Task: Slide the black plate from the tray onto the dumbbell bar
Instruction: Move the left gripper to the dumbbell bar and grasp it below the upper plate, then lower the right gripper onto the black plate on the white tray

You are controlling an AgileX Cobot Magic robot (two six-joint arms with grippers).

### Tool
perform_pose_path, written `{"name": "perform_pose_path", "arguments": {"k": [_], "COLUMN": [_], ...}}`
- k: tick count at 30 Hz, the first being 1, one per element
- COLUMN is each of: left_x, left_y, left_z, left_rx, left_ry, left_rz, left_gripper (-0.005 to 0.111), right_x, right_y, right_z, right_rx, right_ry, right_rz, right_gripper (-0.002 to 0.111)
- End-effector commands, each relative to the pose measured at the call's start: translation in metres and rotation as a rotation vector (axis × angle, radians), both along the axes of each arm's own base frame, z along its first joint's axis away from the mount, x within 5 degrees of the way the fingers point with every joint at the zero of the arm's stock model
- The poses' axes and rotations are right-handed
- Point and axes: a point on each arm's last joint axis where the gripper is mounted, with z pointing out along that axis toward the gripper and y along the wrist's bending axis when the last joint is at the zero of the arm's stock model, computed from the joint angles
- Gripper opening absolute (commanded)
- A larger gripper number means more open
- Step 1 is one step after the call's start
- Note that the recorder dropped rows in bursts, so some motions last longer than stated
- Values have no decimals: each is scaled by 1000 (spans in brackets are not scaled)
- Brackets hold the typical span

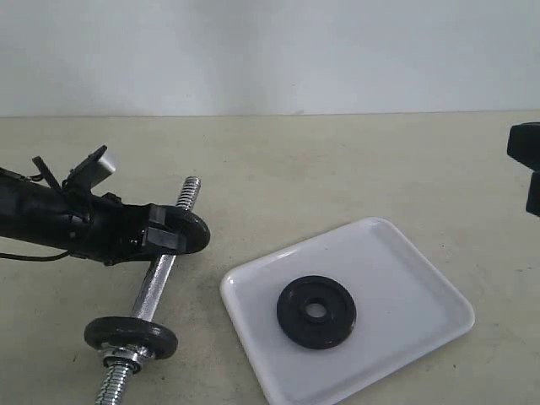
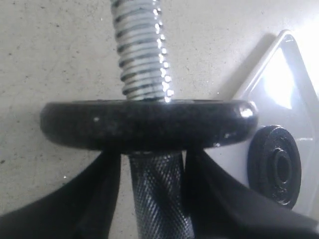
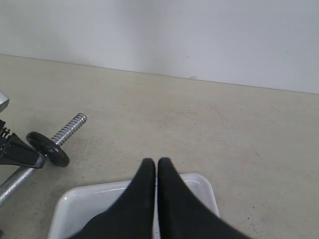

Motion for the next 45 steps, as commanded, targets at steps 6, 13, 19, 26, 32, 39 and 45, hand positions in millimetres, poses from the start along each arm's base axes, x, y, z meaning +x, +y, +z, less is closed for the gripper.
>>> {"name": "perform_pose_path", "arguments": {"k": [6, 13, 19, 26, 32, 39, 45], "left_x": [-5, -6, -8, -2, -5, -12, -14], "left_y": [0, 4, 6, 7, 8, -5, -21], "left_z": [-2, -3, -4, 8, 16, 17, 15], "left_rx": [119, 194, 244, 260, 261, 372, 428], "left_ry": [-24, -29, -26, 22, 77, 131, 100], "left_rz": [-242, -338, -418, -513, -638, -770, -815], "left_gripper": [24, 9, 4, 4, 4, 4, 4], "right_x": [0, 0, 0, 0, -1, 9, 36], "right_y": [0, 0, 0, 1, 2, 15, 33], "right_z": [3, 3, 3, 3, 2, -11, -41], "right_rx": [0, 0, 0, 11, 20, -41, -109], "right_ry": [-17, -17, -15, -9, 3, 77, 224], "right_rz": [6, 6, 6, 5, 24, 98, 146], "right_gripper": [0, 0, 0, 0, 0, 0, 0]}}
